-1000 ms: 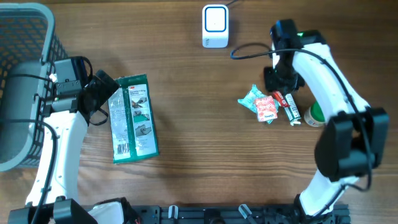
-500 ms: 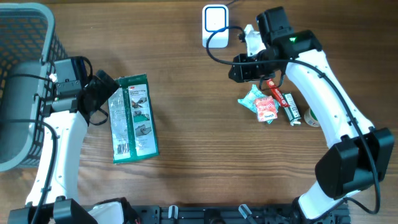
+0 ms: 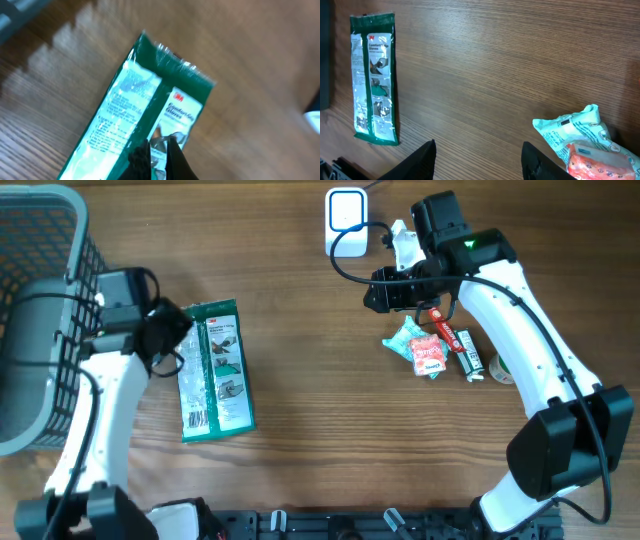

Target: Scan the item barcode

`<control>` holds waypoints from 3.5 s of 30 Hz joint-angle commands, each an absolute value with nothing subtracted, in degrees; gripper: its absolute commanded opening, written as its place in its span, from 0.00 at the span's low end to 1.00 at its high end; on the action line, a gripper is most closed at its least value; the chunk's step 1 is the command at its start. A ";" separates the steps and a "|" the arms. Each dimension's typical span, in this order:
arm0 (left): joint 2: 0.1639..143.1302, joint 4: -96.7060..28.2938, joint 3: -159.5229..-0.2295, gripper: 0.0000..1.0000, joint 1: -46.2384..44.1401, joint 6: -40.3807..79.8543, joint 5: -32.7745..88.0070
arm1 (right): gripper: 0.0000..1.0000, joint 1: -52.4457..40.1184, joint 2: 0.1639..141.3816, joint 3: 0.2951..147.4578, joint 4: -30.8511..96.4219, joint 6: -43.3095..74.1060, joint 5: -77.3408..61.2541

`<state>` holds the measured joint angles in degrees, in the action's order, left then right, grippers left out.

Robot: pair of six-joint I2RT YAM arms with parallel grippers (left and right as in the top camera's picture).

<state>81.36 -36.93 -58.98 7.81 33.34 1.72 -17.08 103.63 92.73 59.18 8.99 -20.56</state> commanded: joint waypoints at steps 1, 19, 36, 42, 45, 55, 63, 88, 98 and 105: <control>88.38 -37.32 -56.25 0.04 6.11 33.52 -6.22 | 0.55 -17.08 103.72 92.12 58.85 9.04 -20.40; 105.82 -36.14 -56.25 0.07 0.23 33.47 8.51 | 0.54 -17.08 103.72 89.34 59.64 9.06 -19.99; 102.76 -35.68 -63.16 0.06 -13.82 33.21 11.27 | 0.54 -19.97 103.72 88.03 60.05 13.21 -25.98; 101.16 -43.83 -65.14 0.07 -10.13 28.71 11.00 | 0.59 -25.65 103.72 84.01 52.12 23.62 -25.87; 101.32 -45.98 -63.77 0.08 -10.24 28.71 10.68 | 0.65 -28.36 103.72 79.13 45.50 29.71 -25.39; 101.36 -41.12 -54.48 0.10 -11.51 28.75 10.61 | 0.65 -32.99 103.72 63.99 28.67 38.83 -20.75; 101.36 -37.91 -50.68 0.11 -11.51 28.77 10.61 | 0.66 -32.99 103.83 55.86 17.45 42.61 -20.95; 101.36 -37.91 -50.61 0.12 -11.51 28.75 10.61 | 0.44 -37.65 114.02 49.91 -11.92 47.92 -38.00; 101.36 -37.60 -50.63 0.12 -11.49 28.75 10.61 | 0.05 -37.65 114.02 49.91 -14.28 45.21 -38.02; 98.83 -37.34 -53.32 0.13 -10.00 28.67 7.53 | 0.04 -37.60 114.02 49.91 -19.00 36.16 -43.72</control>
<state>99.37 -37.50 -53.08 -11.20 29.50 11.44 -36.88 113.14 50.22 -17.17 41.85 -38.85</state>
